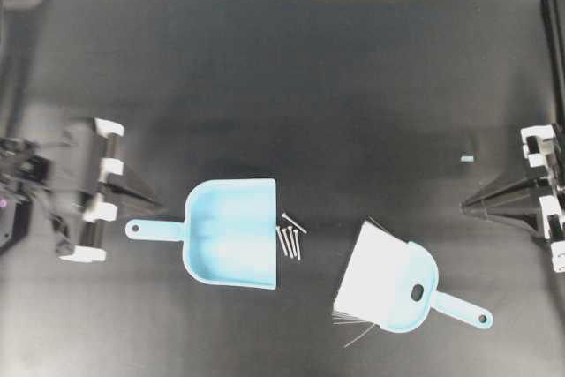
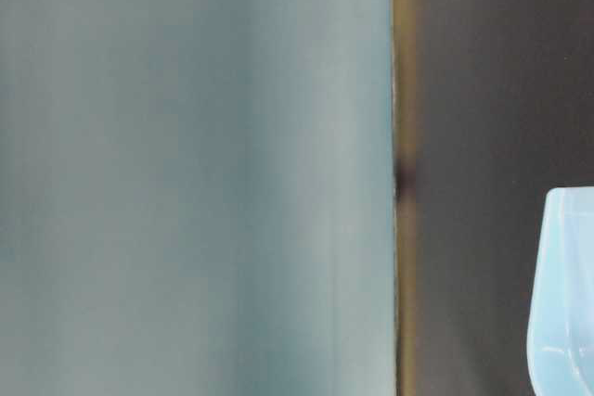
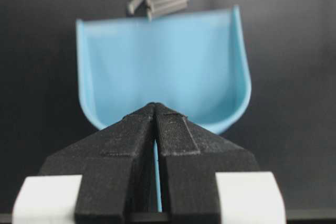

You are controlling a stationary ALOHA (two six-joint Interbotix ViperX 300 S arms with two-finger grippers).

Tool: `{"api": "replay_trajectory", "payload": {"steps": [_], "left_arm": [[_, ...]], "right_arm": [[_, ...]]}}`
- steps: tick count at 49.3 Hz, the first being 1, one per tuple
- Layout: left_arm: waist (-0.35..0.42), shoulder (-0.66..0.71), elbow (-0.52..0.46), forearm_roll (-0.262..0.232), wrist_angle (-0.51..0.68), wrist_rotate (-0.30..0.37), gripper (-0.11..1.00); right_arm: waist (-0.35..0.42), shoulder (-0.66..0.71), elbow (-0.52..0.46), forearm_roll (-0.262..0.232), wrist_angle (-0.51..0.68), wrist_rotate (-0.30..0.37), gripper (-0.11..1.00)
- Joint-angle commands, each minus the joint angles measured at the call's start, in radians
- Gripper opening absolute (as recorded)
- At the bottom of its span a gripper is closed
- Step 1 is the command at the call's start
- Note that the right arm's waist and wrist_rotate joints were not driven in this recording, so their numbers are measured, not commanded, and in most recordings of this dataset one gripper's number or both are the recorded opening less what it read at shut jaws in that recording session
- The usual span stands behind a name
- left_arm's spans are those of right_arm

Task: Hold the dustpan with the left arm, while a human hand uses a hand brush to gather screws into the dustpan.
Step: 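Move the left gripper right to the dustpan handle near the pan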

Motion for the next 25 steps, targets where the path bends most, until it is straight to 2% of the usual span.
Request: {"api": "replay_trajectory", "payload": {"steps": [1, 9, 18, 21, 25], "left_arm": [[-0.011, 0.058, -0.052, 0.005, 0.038, -0.002, 0.0], [-0.032, 0.13, -0.087, 0.005, 0.055, -0.006, 0.0], [-0.032, 0.17, -0.086, 0.005, 0.054, -0.041, 0.02], [-0.034, 0.187, -0.089, 0.005, 0.052, -0.052, 0.14], [-0.04, 0.212, -0.086, 0.003, 0.052, -0.064, 0.37]], "right_arm": [[0.0, -0.005, 0.014, 0.0, 0.015, 0.0, 0.0], [0.0, -0.029, 0.058, 0.002, 0.078, 0.002, 0.0], [0.0, -0.106, 0.11, 0.002, 0.08, 0.002, 0.0], [0.0, -0.144, 0.132, 0.002, 0.08, 0.0, 0.0], [0.0, -0.204, 0.158, 0.002, 0.072, 0.0, 0.0]]}}
